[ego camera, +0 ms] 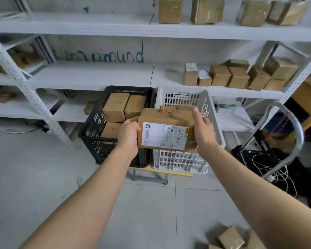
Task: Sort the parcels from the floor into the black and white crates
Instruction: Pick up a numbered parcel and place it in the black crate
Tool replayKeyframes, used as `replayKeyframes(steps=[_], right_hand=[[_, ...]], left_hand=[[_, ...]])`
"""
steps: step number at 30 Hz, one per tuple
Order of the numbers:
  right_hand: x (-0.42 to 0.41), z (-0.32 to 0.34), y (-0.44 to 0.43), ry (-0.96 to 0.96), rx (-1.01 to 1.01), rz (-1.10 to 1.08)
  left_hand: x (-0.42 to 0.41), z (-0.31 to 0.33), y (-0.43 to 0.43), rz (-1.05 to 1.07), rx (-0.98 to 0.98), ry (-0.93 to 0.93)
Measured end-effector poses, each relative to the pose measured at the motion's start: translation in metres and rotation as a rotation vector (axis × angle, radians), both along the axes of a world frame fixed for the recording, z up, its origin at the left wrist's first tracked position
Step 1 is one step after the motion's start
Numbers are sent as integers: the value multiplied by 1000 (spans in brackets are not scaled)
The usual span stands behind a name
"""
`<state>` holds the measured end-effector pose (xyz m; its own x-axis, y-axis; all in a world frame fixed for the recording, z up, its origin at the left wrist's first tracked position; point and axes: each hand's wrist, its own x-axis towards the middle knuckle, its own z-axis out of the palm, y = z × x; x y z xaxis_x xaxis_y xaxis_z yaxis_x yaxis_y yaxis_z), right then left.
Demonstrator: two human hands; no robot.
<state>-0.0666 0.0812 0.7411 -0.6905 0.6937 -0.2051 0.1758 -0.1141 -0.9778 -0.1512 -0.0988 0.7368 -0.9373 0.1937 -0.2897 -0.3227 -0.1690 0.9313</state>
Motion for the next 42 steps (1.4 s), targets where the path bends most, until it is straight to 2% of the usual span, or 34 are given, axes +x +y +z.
replayKeyframes(steps=[4,11,16,21,25,30,34,42], right_hand=[[-27,-4,-3,-34,-12,-8],[-87,-17,9,10,19,33],[-148,-11,21,59,15,218],[-216,-14,15,38,93,432],[-262,-32,-11,-41,99,570],[-318,-59,-48,-150,118,607],[-357,-90,-72,-244,126,605],[-421,-143,-115,-459,169,608]], left_hand=[[-24,-4,1,78,159,-96],[-76,-11,10,182,35,-117],[-120,-12,13,292,-5,-131],[-151,-22,-6,420,43,-242],[-166,-38,-28,525,45,-351],[-195,-56,-50,640,61,-482],[-224,-74,-66,635,60,-567],[-272,-104,-100,462,4,-782]])
